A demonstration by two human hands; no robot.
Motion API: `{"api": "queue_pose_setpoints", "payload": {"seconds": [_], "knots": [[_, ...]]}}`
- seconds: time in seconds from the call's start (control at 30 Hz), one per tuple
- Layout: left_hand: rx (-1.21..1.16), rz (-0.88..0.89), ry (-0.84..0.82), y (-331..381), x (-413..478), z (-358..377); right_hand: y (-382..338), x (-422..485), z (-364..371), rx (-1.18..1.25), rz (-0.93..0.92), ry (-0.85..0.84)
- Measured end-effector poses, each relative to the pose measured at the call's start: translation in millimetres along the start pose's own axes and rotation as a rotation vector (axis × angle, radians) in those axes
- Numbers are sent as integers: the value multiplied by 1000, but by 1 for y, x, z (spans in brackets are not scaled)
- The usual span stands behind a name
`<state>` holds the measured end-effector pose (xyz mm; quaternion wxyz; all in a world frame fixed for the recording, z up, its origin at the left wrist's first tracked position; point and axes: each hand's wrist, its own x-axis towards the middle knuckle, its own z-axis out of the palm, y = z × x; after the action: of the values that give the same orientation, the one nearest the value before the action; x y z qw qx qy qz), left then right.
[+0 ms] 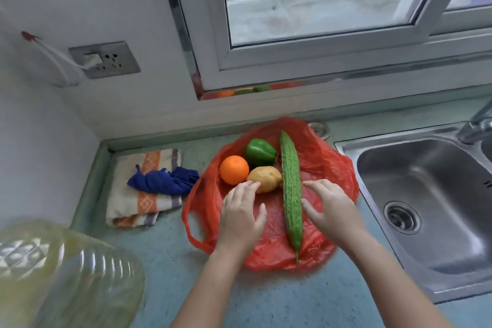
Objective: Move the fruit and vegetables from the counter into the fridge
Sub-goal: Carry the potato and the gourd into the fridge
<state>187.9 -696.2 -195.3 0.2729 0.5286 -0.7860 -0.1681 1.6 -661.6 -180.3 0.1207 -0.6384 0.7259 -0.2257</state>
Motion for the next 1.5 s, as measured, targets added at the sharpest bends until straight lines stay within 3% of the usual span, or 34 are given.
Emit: {"api": "queue_pose_setpoints", "payload": {"seconds": [0.33, 0.83, 1.17, 1.5], "knots": [[33, 41, -109, -26, 63, 45, 11, 53, 54, 235, 199, -102], [111, 19, -162, -41, 78, 81, 28, 65, 96, 341, 342, -118], [-52, -151, -241, -42, 74, 85, 34, 61, 96, 418, 346, -86], [-259, -251, -118, -29, 52, 66, 27, 46, 62, 402, 229, -43]]}}
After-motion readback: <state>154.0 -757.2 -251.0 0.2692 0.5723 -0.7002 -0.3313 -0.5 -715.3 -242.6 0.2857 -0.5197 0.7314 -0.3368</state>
